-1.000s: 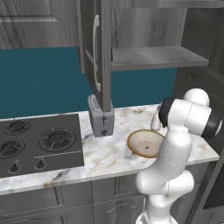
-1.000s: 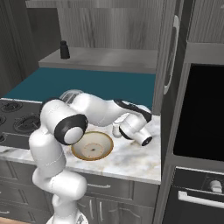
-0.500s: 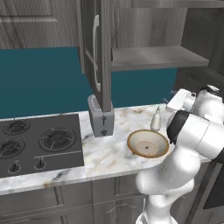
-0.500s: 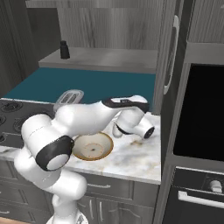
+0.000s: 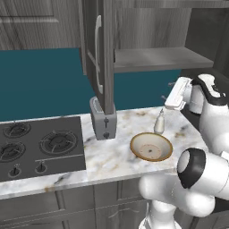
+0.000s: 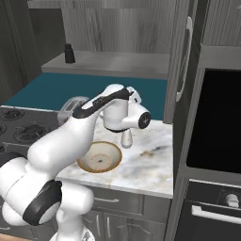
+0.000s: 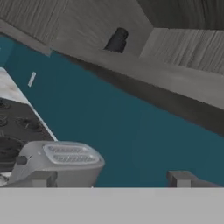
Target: Retrieve the bottle and the shaker from the cabinet and place them next to the mixing bowl on the counter. Then add garlic from the fridge to the mixing bowl.
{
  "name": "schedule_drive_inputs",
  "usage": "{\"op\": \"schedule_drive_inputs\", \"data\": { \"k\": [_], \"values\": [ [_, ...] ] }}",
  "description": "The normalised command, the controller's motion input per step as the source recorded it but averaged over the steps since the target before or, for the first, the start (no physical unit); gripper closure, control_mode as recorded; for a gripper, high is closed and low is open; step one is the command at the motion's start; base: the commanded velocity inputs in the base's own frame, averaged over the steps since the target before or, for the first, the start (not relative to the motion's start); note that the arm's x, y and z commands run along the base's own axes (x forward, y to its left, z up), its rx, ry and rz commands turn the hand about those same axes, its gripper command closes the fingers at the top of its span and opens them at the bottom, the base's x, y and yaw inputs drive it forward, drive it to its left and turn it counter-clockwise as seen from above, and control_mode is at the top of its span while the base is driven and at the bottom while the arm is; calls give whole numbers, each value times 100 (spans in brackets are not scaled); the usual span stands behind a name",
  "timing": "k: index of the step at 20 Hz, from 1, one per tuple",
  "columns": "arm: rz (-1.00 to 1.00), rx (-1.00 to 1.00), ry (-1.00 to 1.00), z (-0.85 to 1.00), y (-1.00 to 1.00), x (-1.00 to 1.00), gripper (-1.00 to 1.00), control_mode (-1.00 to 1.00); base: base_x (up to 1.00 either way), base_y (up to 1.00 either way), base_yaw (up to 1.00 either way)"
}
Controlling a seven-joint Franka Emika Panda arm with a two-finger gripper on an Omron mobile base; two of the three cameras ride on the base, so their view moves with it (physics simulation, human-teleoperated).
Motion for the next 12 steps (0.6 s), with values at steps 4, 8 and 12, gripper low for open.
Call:
{"op": "schedule_drive_inputs", "data": {
  "k": [4, 8, 12],
  "values": [
    [0, -23, -14, 67, 1, -54, -100, -100, 0, 0, 0],
    [0, -22, -20, 73, 0, -38, -100, -100, 0, 0, 0],
    [-18, -9, -12, 59, 1, -23, -100, -100, 0, 0, 0]
  ]
}}
